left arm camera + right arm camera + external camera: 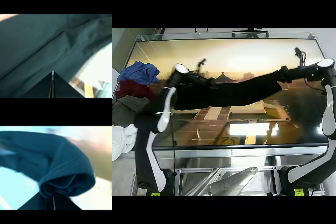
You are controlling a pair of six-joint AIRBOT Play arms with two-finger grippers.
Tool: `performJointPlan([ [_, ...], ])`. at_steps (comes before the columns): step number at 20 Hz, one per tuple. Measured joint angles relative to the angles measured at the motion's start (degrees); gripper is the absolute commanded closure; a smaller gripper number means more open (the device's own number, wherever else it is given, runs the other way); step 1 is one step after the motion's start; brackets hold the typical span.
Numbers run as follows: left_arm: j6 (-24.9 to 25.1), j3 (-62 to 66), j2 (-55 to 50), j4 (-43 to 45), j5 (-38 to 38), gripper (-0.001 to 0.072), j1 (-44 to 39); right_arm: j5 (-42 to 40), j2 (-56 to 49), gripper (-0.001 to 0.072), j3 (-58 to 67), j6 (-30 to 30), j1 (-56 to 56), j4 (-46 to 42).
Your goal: Fold the shirts.
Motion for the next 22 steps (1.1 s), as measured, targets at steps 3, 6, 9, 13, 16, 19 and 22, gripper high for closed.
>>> performJointPlan([
  [3,-2.43,0.00,-1.92,0.00,7.63,0.0700,-6.08,1.22,2.91,0.0689,1.64,2.47,3.67,4.70],
  [6,-3.85,0.00,-2.99,0.04,12.37,0.0700,-9.35,1.40,4.22,0.0689,2.19,4.20,8.39,8.87],
  [9,-4.50,0.00,-3.65,0.24,13.77,0.0700,-10.14,-1.42,4.63,0.0690,2.40,5.55,13.25,11.72],
  [13,-5.11,0.00,-2.19,-0.31,9.53,0.0699,-8.20,-5.22,4.28,0.0689,2.49,7.08,18.36,13.38],
  [16,-4.17,0.02,3.30,-1.01,0.39,0.0700,-2.71,-9.27,3.54,0.0690,2.49,7.61,21.70,13.77],
  [19,-2.03,0.04,12.00,-1.11,-9.01,0.0699,7.58,-16.39,2.12,0.0689,2.49,8.02,26.27,14.97],
  [22,-1.33,-0.04,20.15,-1.49,-12.98,0.0697,18.88,-26.16,-0.72,0.0689,2.49,5.57,33.18,19.45],
])
